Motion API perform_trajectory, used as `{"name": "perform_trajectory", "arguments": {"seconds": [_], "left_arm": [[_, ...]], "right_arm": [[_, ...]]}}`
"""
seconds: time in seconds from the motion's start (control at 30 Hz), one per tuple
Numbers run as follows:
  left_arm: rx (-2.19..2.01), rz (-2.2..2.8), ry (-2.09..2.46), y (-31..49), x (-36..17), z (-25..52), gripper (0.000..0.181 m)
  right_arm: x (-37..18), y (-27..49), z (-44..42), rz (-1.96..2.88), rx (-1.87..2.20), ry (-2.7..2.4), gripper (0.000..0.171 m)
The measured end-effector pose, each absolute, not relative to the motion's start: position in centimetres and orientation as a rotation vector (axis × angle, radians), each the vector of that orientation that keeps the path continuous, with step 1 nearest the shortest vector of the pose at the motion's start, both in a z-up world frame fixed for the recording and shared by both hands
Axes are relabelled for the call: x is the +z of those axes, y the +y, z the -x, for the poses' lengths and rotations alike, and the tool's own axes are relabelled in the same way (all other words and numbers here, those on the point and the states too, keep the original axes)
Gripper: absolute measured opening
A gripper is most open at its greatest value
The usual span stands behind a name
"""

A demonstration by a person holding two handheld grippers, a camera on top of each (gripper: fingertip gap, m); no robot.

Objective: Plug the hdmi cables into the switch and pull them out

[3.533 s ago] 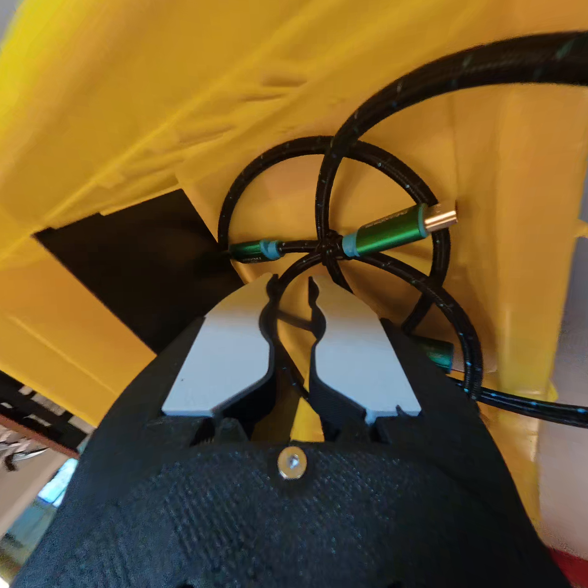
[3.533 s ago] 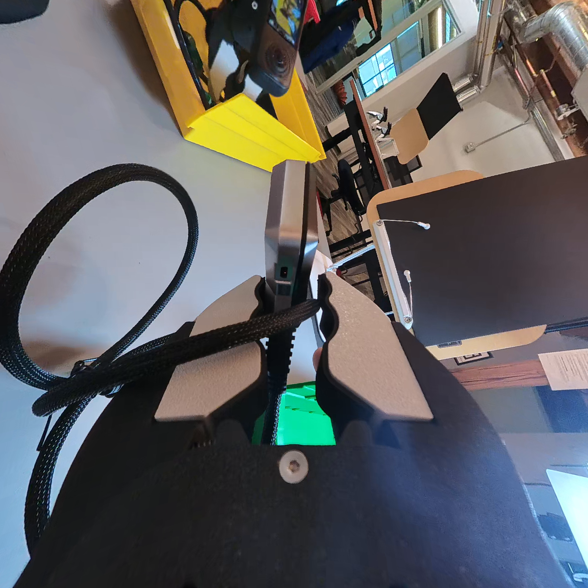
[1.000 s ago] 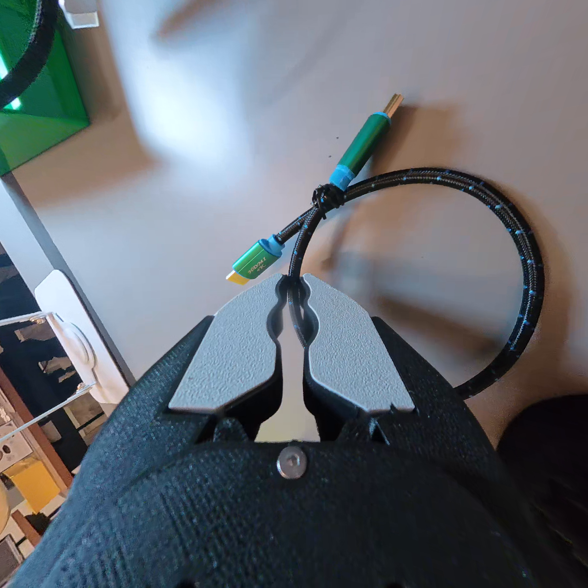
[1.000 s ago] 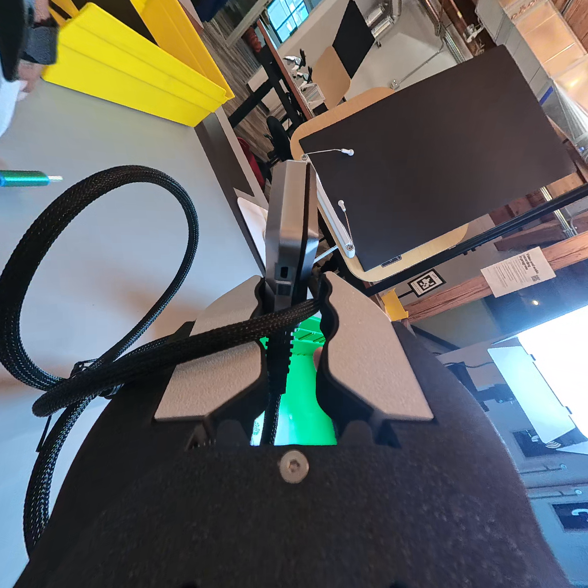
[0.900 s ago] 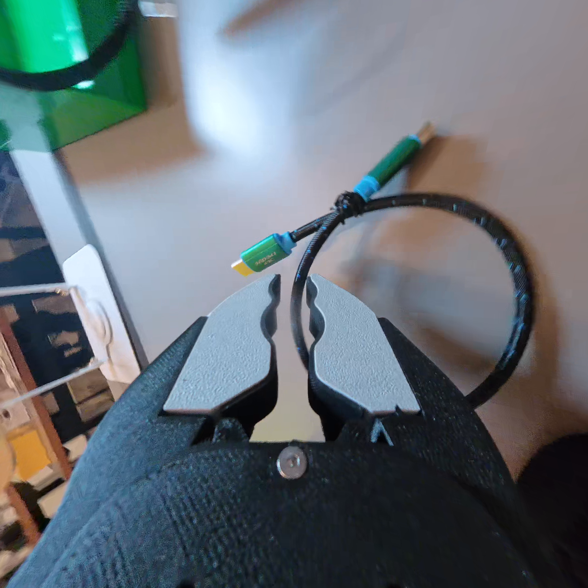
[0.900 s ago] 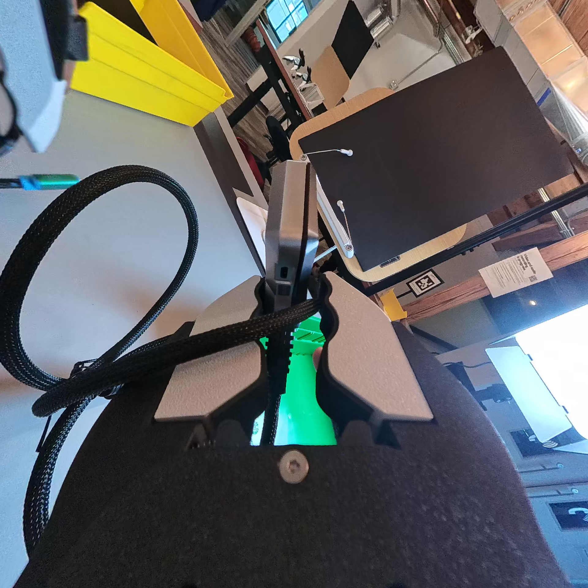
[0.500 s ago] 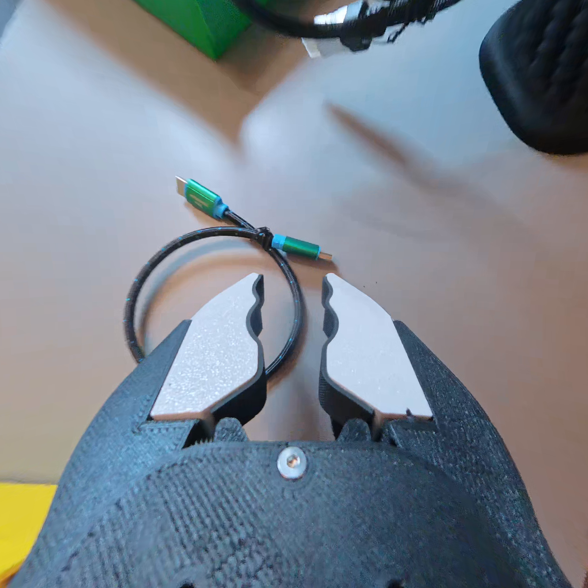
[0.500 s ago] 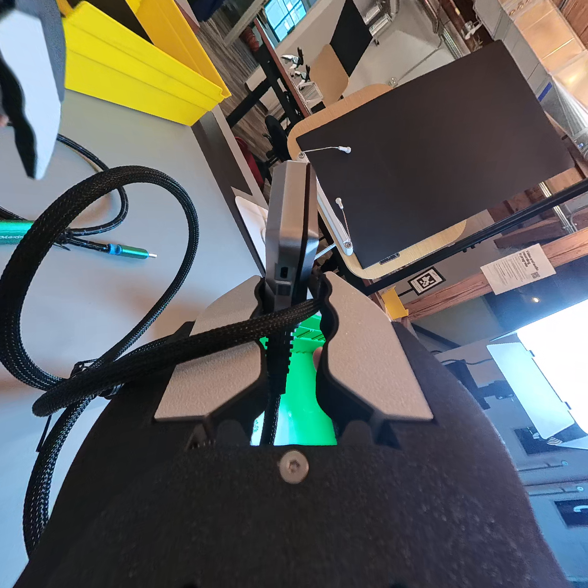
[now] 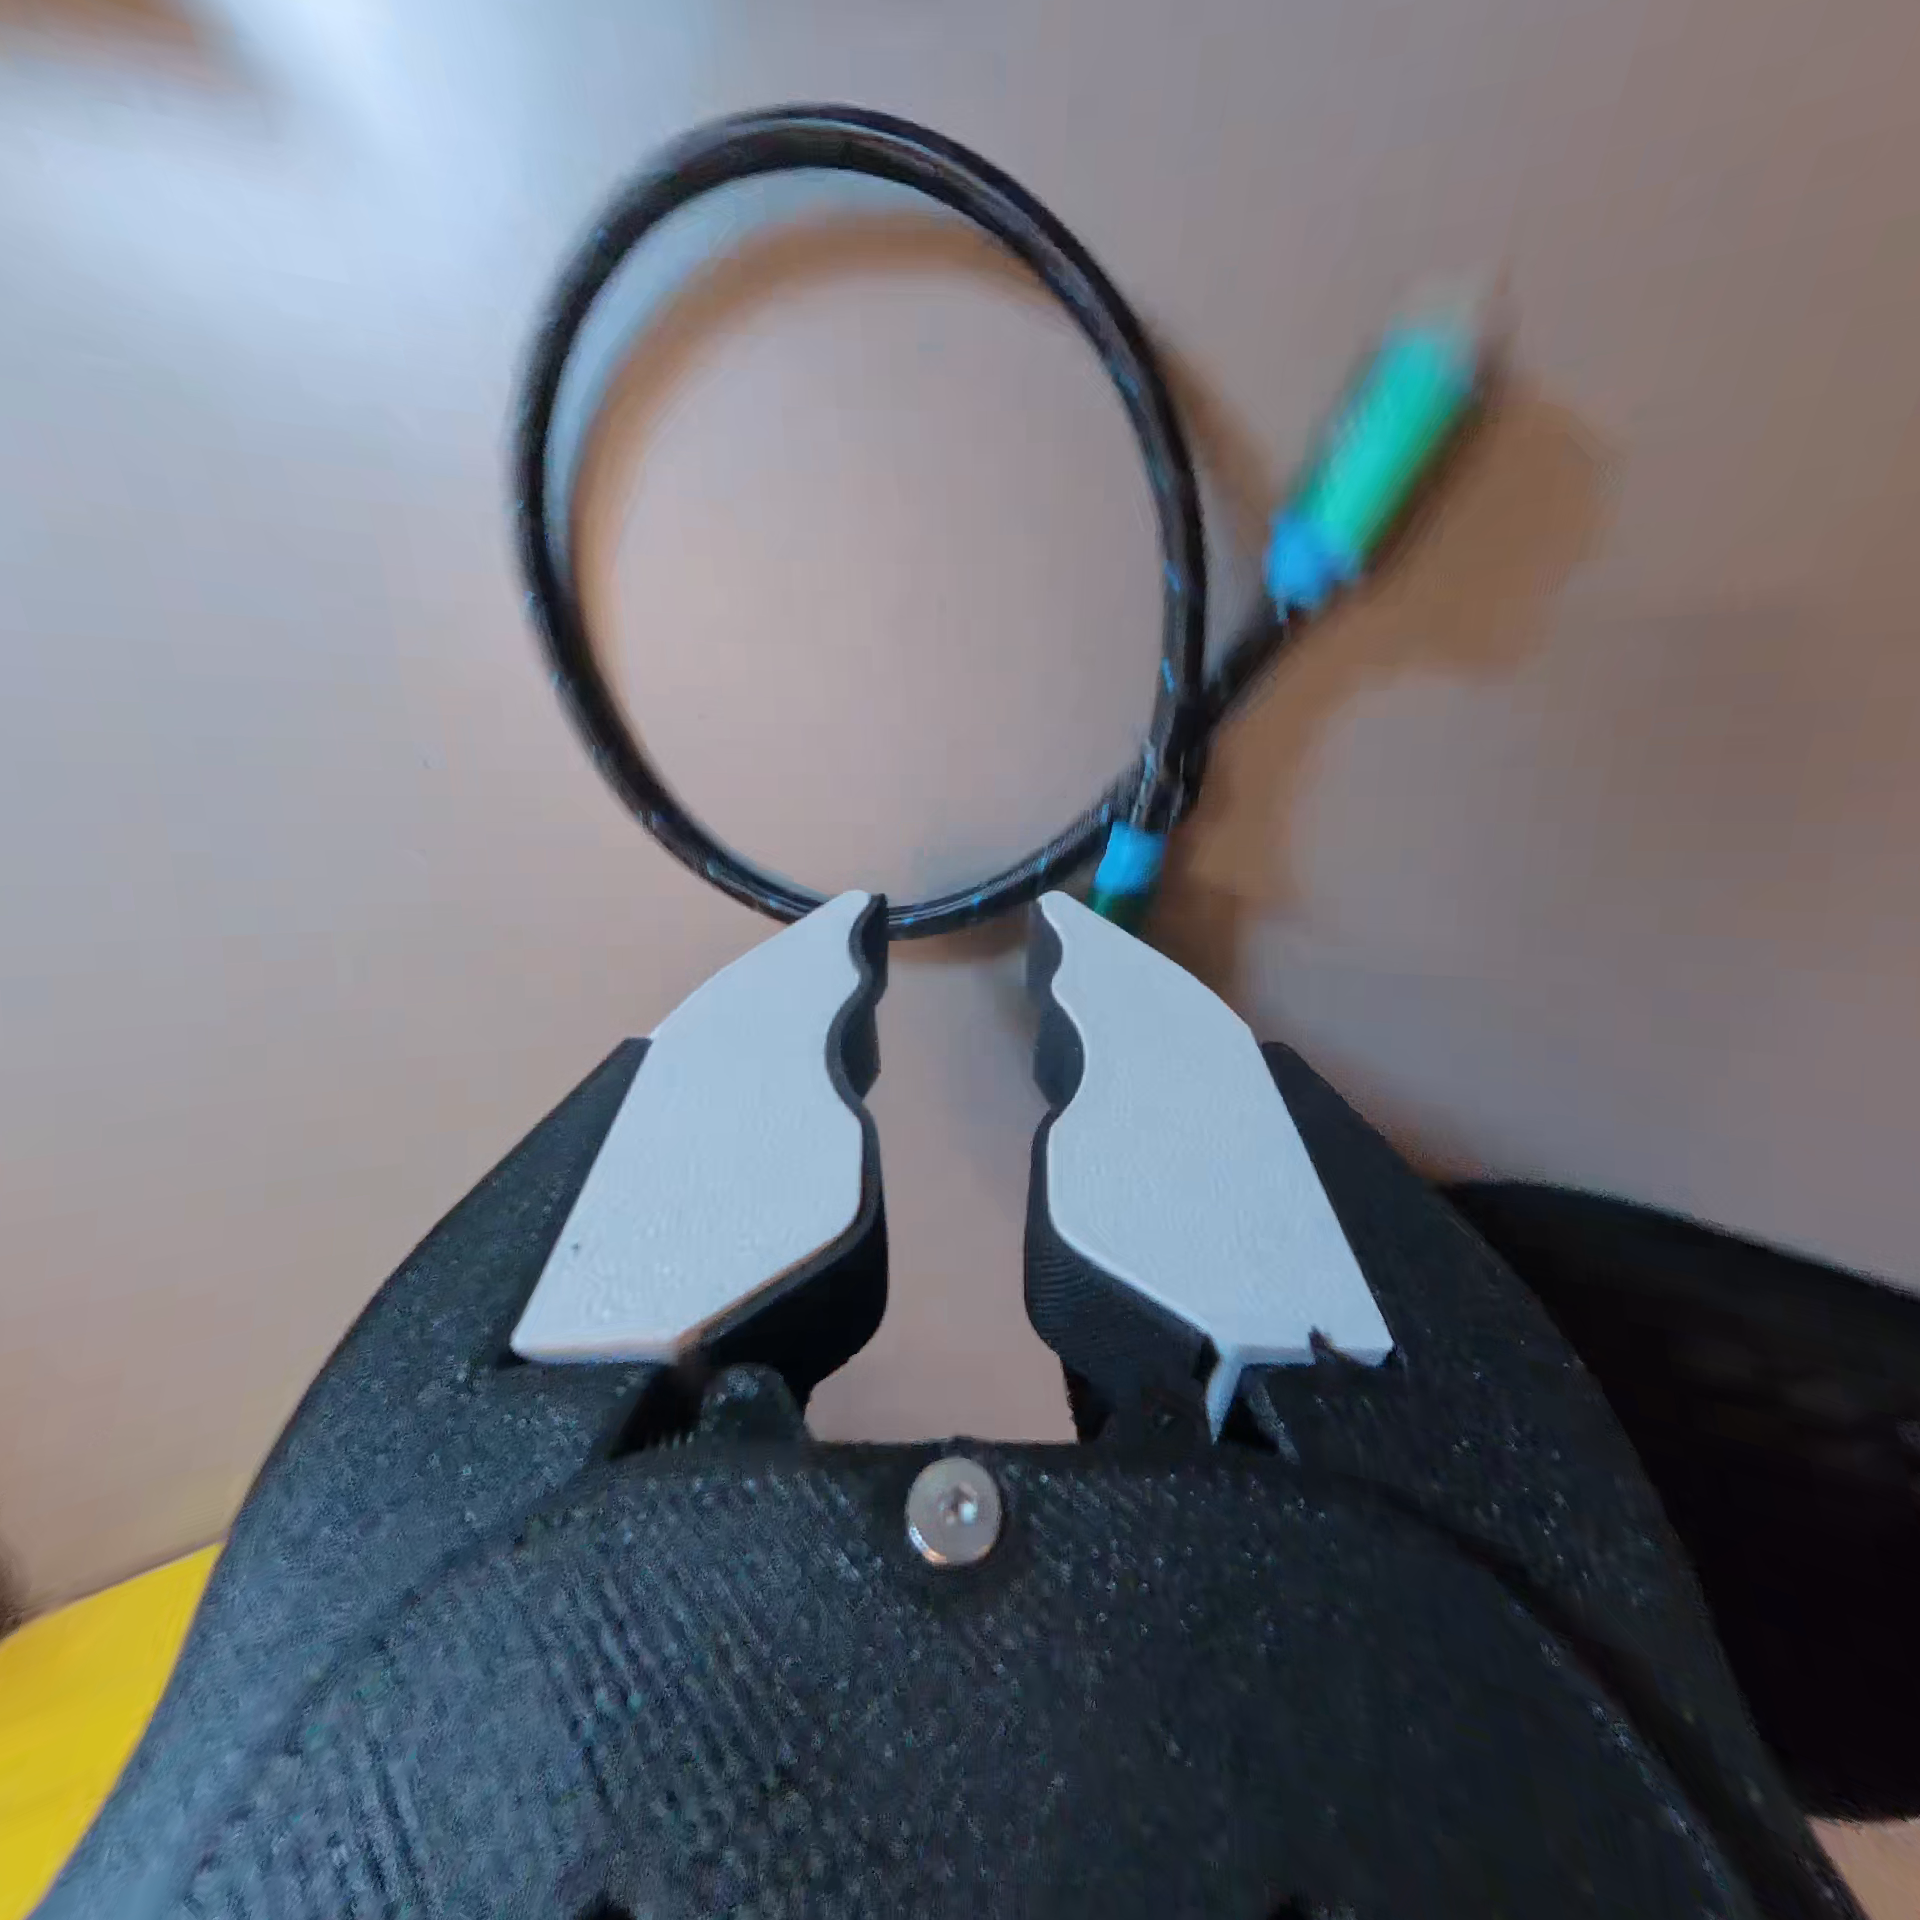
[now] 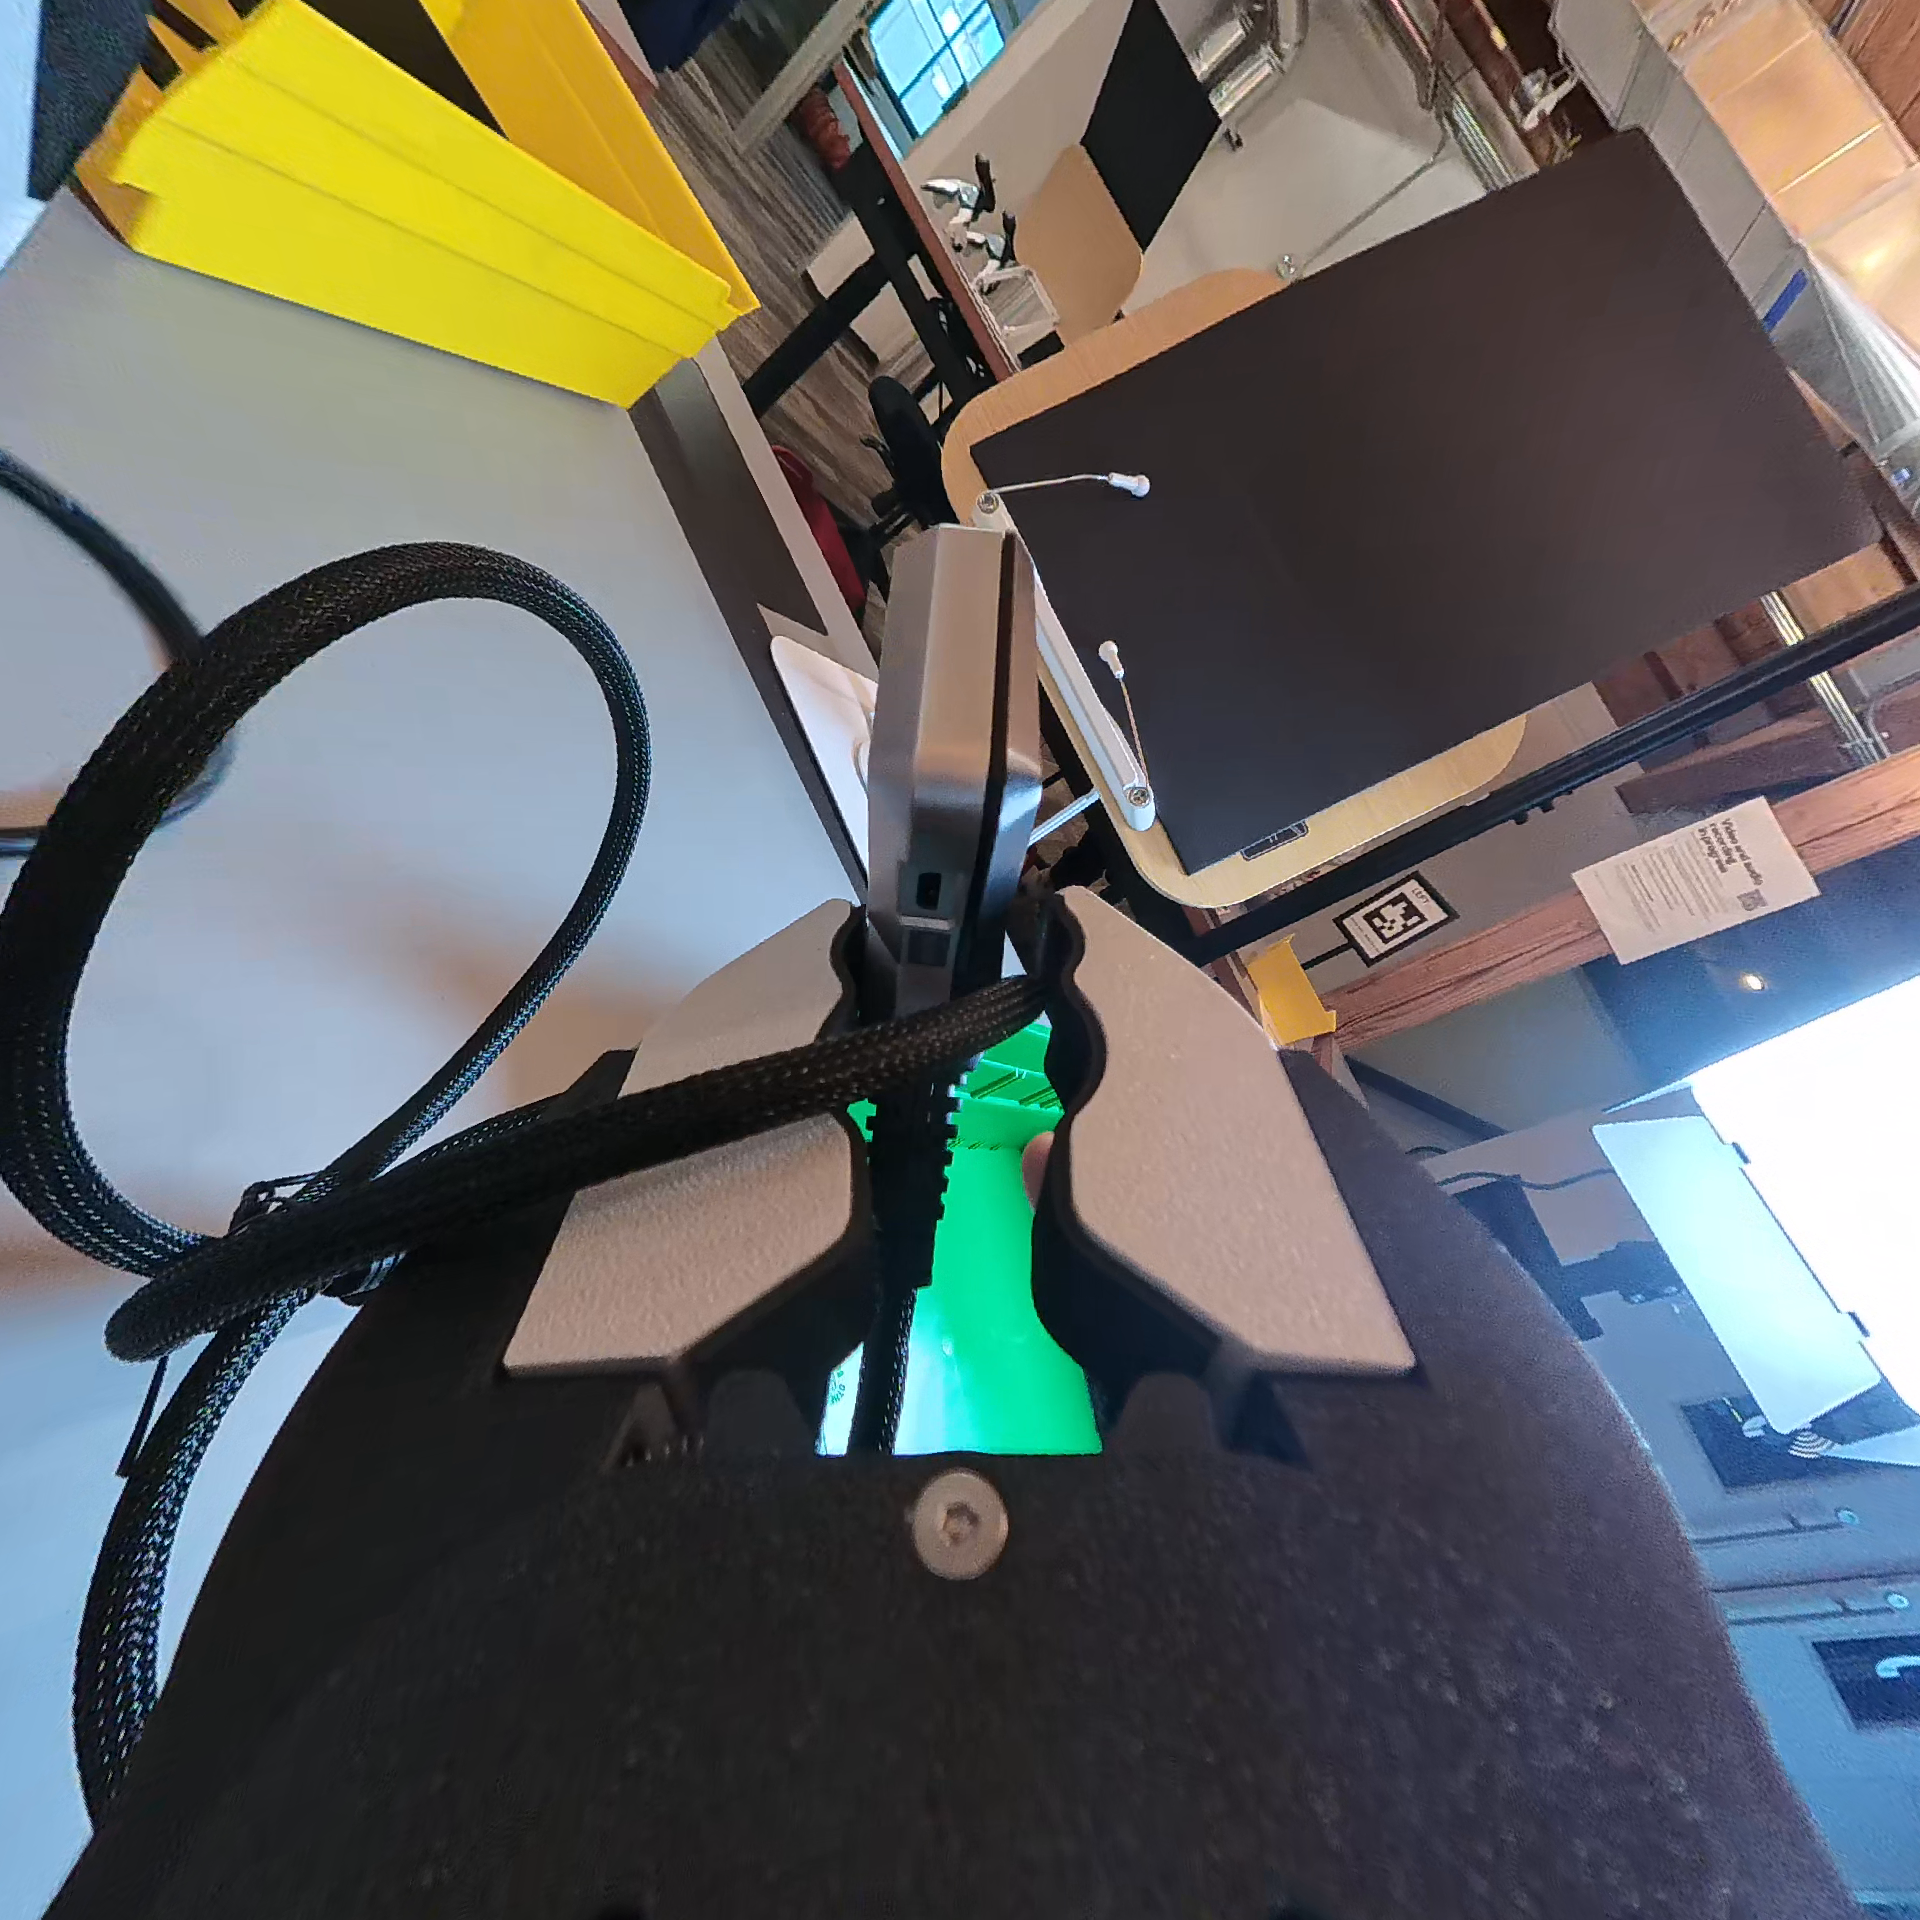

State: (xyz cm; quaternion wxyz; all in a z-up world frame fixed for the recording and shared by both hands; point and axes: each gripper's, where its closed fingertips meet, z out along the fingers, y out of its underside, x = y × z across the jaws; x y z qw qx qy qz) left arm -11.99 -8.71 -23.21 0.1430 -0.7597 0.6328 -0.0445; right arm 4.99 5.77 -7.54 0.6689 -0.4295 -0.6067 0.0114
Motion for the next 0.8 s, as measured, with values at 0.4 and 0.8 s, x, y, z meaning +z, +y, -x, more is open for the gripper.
{"name": "perform_trajectory", "arguments": {"seconds": [0.4,0.8], "left_arm": [[-0.412,1.937,2.001,-13.9,-22.3,8.4,0.044],[0.139,1.471,2.706,-15.5,-24.0,11.3,0.049]], "right_arm": [[-7.8,5.5,-4.6,0.970,0.044,-1.374,0.032],[-9.0,5.5,-4.1,0.982,0.055,-1.414,0.032]]}}
